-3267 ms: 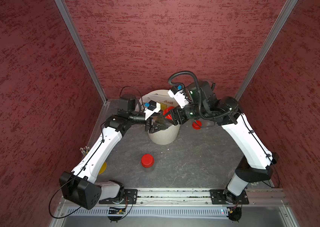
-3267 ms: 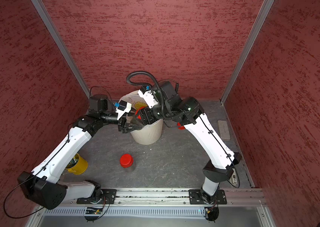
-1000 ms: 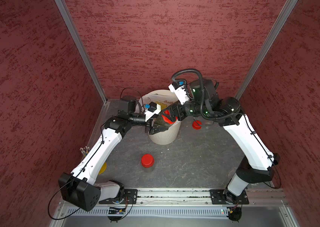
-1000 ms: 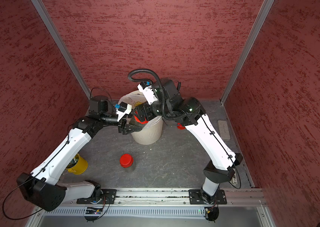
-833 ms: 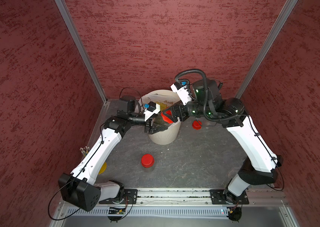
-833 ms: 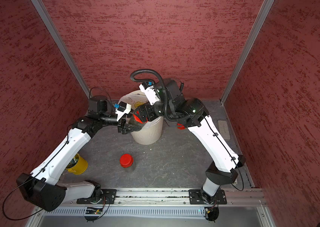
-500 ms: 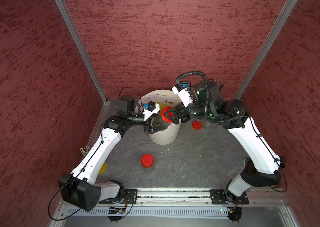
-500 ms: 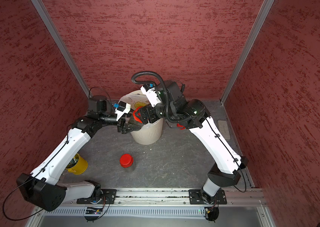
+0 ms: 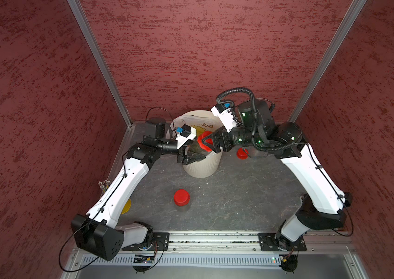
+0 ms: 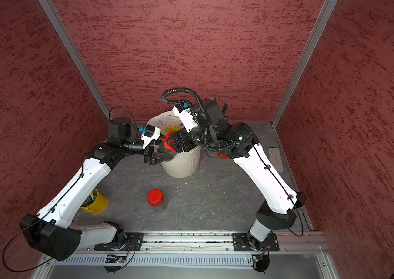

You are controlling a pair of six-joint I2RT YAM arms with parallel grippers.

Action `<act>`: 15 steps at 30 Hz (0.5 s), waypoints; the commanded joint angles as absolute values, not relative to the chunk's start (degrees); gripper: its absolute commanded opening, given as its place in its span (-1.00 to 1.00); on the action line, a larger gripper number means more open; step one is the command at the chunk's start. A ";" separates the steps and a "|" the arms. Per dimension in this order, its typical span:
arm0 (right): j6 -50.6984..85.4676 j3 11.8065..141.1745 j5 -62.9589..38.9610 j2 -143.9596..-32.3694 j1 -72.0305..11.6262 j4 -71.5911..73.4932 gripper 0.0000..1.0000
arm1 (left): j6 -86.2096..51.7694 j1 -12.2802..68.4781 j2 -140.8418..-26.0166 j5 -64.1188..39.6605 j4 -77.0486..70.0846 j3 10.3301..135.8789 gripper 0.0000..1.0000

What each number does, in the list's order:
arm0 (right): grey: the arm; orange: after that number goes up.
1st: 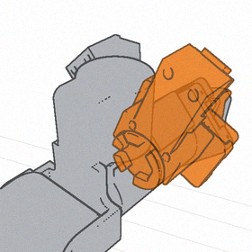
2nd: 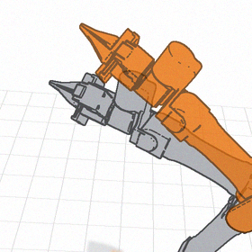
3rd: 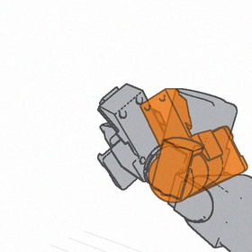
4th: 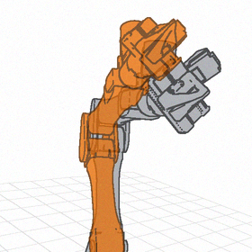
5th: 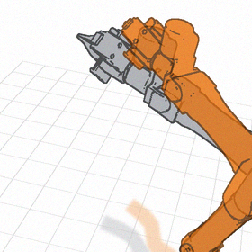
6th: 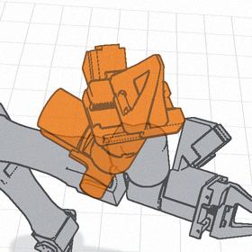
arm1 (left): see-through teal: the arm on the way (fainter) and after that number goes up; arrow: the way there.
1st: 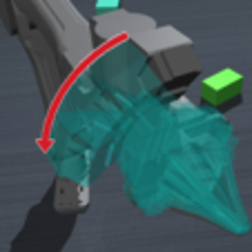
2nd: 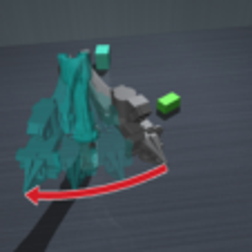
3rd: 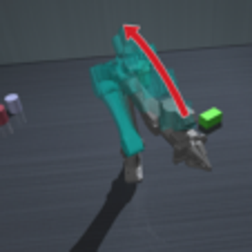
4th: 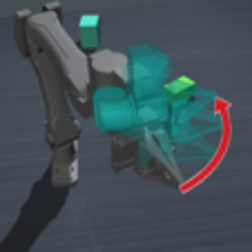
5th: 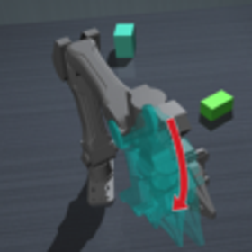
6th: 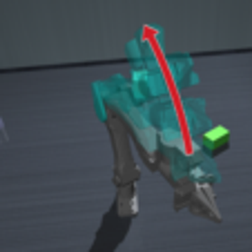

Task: Empty moldy tea leaves from jars
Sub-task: Unscrew the lid from the jar.

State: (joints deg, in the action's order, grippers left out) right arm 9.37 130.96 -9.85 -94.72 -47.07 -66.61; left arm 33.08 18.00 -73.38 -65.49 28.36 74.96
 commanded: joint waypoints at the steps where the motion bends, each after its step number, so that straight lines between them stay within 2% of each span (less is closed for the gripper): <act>1: 8.69 130.92 -9.70 -95.08 -47.29 -65.39 0.67 | 33.57 17.76 -71.72 -66.59 27.53 75.34 0.29; 15: 8.18 129.97 -12.90 -94.51 -47.27 -65.02 0.69 | 33.53 17.67 -72.06 -66.58 27.38 75.32 0.29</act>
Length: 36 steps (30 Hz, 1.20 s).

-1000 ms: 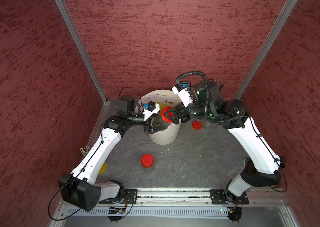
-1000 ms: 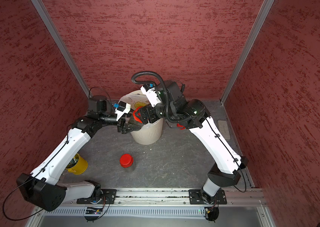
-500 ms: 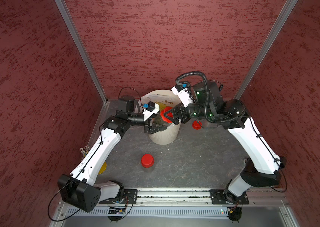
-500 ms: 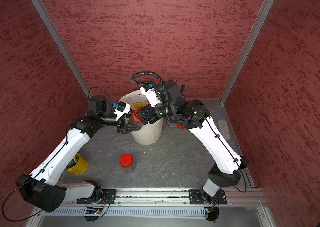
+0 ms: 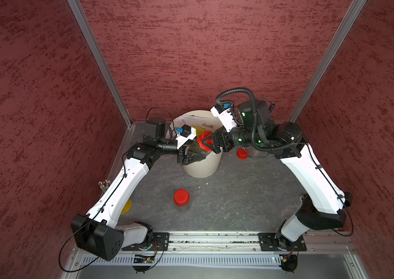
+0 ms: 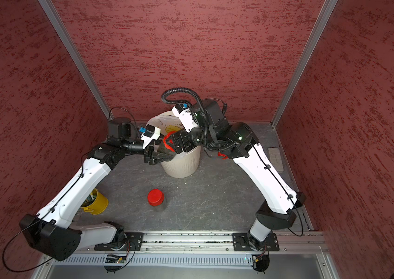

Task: Empty moldy tea leaves from jars
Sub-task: Unscrew the lid from the jar.

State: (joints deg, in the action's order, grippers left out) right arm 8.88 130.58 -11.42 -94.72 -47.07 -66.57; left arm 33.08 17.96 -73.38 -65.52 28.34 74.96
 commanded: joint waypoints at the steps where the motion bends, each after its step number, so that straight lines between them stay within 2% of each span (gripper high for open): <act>1: 8.09 129.50 -13.00 -94.35 -47.30 -64.79 0.69 | 33.57 17.53 -72.07 -66.60 27.41 75.32 0.29; 12: 8.00 128.41 -12.57 -94.13 -47.29 -63.99 0.61 | 33.56 17.55 -71.97 -66.49 27.41 75.23 0.30; 17: 7.14 127.89 -13.14 -94.03 -47.28 -63.73 0.45 | 33.65 17.44 -71.81 -66.53 27.58 75.27 0.30; 20: 6.17 127.36 -13.50 -93.78 -47.27 -63.24 0.23 | 33.61 17.40 -71.77 -66.74 27.61 75.19 0.30; 26: 3.00 126.90 -14.01 -93.71 -47.11 -63.24 -0.06 | 33.55 16.71 -71.31 -68.40 27.47 75.06 0.30; 30: -1.27 124.19 -16.41 -91.95 -47.01 -60.21 -0.15 | 33.39 16.21 -71.26 -70.12 27.42 75.12 0.30; 36: -10.37 122.39 -20.57 -90.53 -46.99 -56.41 -0.16 | 33.45 16.00 -71.70 -71.27 27.84 75.36 0.30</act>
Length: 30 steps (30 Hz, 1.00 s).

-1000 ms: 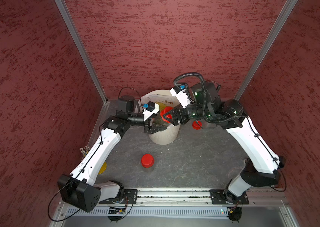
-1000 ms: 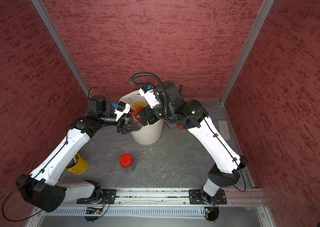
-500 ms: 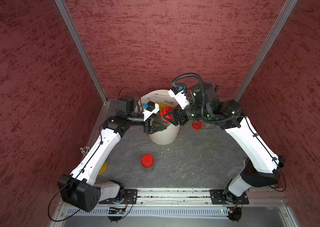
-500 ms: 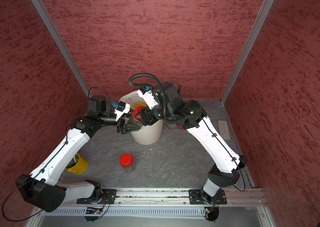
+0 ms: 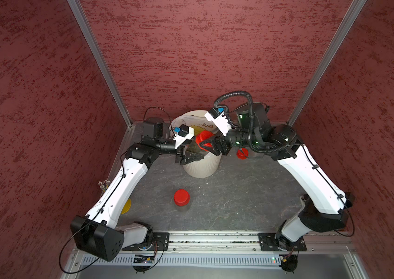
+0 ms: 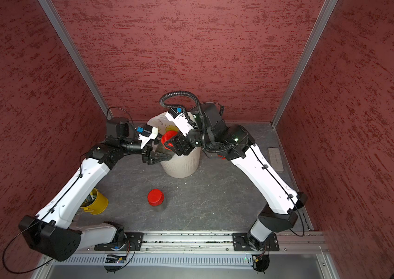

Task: Empty moldy tea leaves from jars
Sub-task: Unscrew the lid from the jar.

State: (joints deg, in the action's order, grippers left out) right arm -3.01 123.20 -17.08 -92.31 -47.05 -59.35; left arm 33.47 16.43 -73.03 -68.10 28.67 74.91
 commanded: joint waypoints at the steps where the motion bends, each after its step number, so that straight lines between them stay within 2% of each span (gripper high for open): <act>1: -11.56 122.26 -21.21 -90.58 -47.01 -56.23 -0.16 | 33.43 15.91 -71.72 -71.37 28.11 75.35 0.30; 10: -21.12 123.16 -25.98 -91.66 -46.85 -59.61 -0.08 | 33.68 15.36 -71.85 -71.89 28.44 75.33 0.30; 13: -22.72 124.11 -26.81 -92.31 -46.78 -60.54 0.01 | 33.71 15.29 -71.81 -72.05 28.48 75.43 0.30; 16: -23.54 125.01 -26.08 -93.13 -46.60 -61.56 0.16 | 33.66 15.18 -71.81 -71.85 28.48 75.40 0.30; 19: -23.14 125.59 -25.95 -93.77 -46.58 -60.91 0.48 | 33.50 15.20 -71.81 -71.14 27.97 75.32 0.29; 21: -21.53 126.01 -26.28 -94.11 -46.58 -59.91 0.61 | 33.31 15.20 -71.59 -70.15 27.47 75.08 0.29; 26: -14.61 126.06 -22.94 -93.84 -46.57 -55.65 0.85 | 31.37 15.29 -70.84 -67.70 23.70 73.43 0.29; 30: -7.47 126.15 -18.81 -93.74 -46.64 -54.27 0.91 | 31.36 15.34 -70.84 -65.88 23.28 73.22 0.29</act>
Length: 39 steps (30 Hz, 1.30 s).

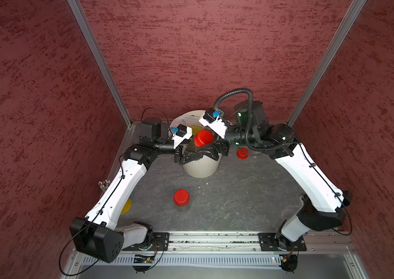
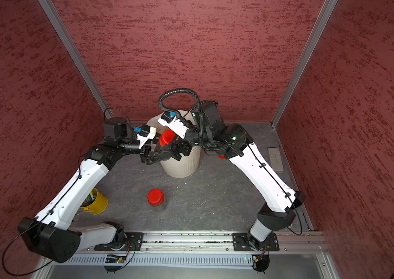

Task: Empty moldy tea leaves from jars
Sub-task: Unscrew the lid from the jar.

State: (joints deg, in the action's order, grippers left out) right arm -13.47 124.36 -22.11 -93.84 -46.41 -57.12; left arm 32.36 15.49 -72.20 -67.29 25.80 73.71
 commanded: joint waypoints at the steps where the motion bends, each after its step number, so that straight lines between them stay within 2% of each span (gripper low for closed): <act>1: -5.52 126.12 -17.86 -93.71 -46.67 -54.05 0.93 | 31.29 15.34 -70.77 -65.46 23.09 73.23 0.29; 7: 2.91 124.99 -11.00 -91.70 -47.02 -54.01 0.98 | 31.46 15.29 -70.73 -64.69 22.49 72.93 0.29; 15: 7.84 124.85 -6.04 -90.59 -47.50 -55.80 0.91 | 31.48 15.27 -70.86 -64.60 22.30 72.75 0.29; 19: 8.08 123.74 -6.16 -90.70 -48.29 -56.47 0.84 | 31.51 15.29 -70.93 -64.44 22.41 72.61 0.29; 29: 8.72 121.76 -7.03 -90.74 -49.57 -55.66 0.82 | 31.54 15.28 -70.84 -64.60 22.50 72.62 0.30; 39: 8.26 120.94 -8.11 -90.66 -49.81 -55.31 0.55 | 31.58 15.25 -70.75 -64.67 22.61 72.74 0.30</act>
